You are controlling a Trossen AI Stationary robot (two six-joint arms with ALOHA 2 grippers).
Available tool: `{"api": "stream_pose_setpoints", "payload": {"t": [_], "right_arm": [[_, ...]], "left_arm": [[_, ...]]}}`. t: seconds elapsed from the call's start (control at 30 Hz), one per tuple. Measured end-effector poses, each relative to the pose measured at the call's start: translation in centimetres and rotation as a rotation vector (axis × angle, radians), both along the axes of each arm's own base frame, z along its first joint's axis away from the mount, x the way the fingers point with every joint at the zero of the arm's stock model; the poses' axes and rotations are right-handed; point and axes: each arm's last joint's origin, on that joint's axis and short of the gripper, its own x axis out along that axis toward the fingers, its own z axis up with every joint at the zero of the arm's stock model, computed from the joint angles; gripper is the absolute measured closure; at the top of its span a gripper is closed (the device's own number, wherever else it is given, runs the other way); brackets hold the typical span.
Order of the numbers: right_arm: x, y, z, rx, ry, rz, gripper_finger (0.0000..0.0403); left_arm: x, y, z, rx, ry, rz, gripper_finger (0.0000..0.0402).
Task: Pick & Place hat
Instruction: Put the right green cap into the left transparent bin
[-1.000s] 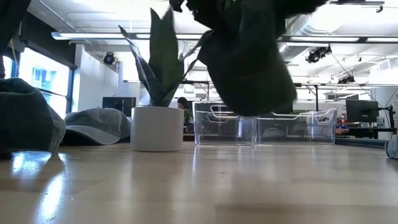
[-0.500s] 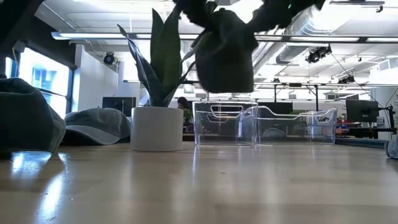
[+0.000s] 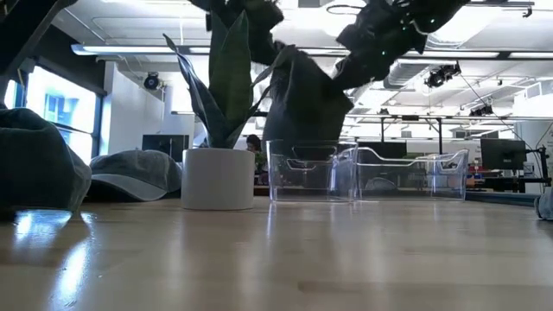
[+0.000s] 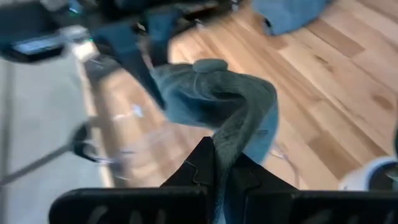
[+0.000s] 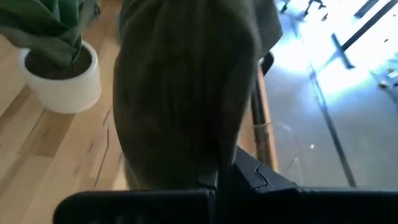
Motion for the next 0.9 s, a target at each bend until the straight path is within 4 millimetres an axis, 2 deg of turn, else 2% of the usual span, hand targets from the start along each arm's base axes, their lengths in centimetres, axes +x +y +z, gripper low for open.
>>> {"api": "stream_pose_setpoints", "payload": {"t": [0.13, 0.27, 0.47, 0.6, 0.73, 0.9], "right_arm": [[-0.2, -0.5, -0.5, 0.007, 0.024, -0.006, 0.0399], [-1.2, -1.4, -0.8, 0.013, 0.035, 0.034, 0.0399], [-1.8, -3.1, -0.8, 0.015, -0.038, 0.053, 0.0399], [-1.4, -4.4, -2.4, 0.038, -0.021, 0.044, 0.0400], [-1.3, -6.0, -3.7, 0.031, -0.031, 0.024, 0.0396], [-1.7, -7.8, -5.0, 0.063, -0.057, 0.022, 0.0397]], "left_arm": [[0.1, -0.1, -2.5, -0.052, 0.042, -0.024, 0.0399], [0.2, 0.0, -4.5, -0.062, 0.069, -0.019, 0.0399], [0.7, 0.5, -5.0, -0.044, 0.030, 0.046, 0.0399], [0.8, 1.1, -4.8, 0.001, 0.022, 0.099, 0.0399], [-0.1, 2.7, -4.8, 0.001, 0.009, 0.151, 0.0399], [-0.7, 5.5, -6.6, -0.112, 0.005, 0.200, 0.0381]]}}
